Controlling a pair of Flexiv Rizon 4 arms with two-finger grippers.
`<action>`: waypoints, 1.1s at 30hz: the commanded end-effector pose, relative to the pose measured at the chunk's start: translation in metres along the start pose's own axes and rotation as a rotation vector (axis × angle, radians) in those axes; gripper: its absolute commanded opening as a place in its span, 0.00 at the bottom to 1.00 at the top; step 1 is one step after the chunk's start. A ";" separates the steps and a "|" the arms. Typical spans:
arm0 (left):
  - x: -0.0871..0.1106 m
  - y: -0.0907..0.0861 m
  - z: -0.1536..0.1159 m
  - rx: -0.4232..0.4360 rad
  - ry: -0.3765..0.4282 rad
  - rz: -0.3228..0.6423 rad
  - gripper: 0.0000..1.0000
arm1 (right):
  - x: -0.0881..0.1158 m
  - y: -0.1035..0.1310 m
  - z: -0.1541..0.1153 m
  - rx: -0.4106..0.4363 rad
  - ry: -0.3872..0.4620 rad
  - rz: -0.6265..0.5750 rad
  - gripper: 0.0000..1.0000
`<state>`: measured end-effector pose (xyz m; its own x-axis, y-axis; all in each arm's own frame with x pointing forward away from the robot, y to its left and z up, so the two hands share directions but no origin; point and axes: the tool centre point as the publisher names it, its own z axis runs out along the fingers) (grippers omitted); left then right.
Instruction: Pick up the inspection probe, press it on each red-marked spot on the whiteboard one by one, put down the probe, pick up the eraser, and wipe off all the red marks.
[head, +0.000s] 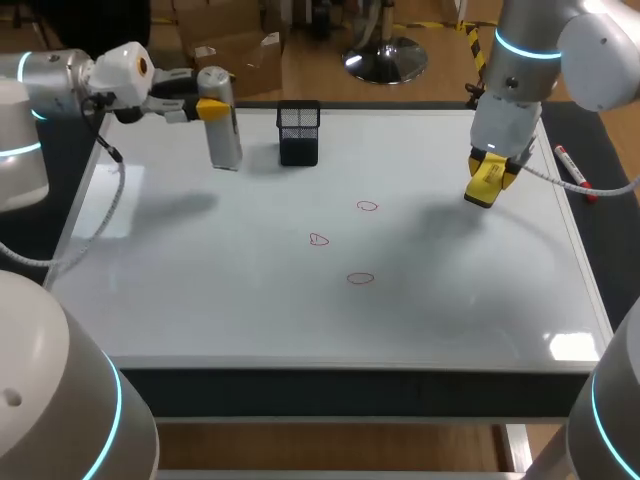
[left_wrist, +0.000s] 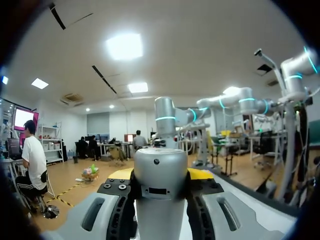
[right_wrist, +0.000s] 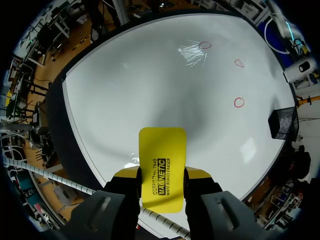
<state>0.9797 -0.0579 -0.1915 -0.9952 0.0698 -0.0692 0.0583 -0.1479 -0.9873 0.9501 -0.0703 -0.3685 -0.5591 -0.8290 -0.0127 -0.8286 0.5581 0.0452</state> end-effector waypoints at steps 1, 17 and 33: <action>0.025 -0.003 0.024 0.000 -0.052 0.004 0.00 | 0.001 0.000 -0.001 0.002 0.002 -0.002 0.00; 0.079 0.021 0.094 0.035 0.020 -0.048 0.00 | 0.001 0.000 -0.001 0.002 0.002 -0.002 0.00; 0.102 0.042 0.122 0.044 0.067 -0.066 0.00 | 0.001 0.000 -0.001 0.002 0.002 -0.002 0.00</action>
<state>0.8699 -0.1737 -0.2213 -0.9894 0.1442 -0.0146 -0.0113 -0.1775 -0.9840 0.9498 -0.0706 -0.3682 -0.5590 -0.8290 -0.0133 -0.8286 0.5580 0.0454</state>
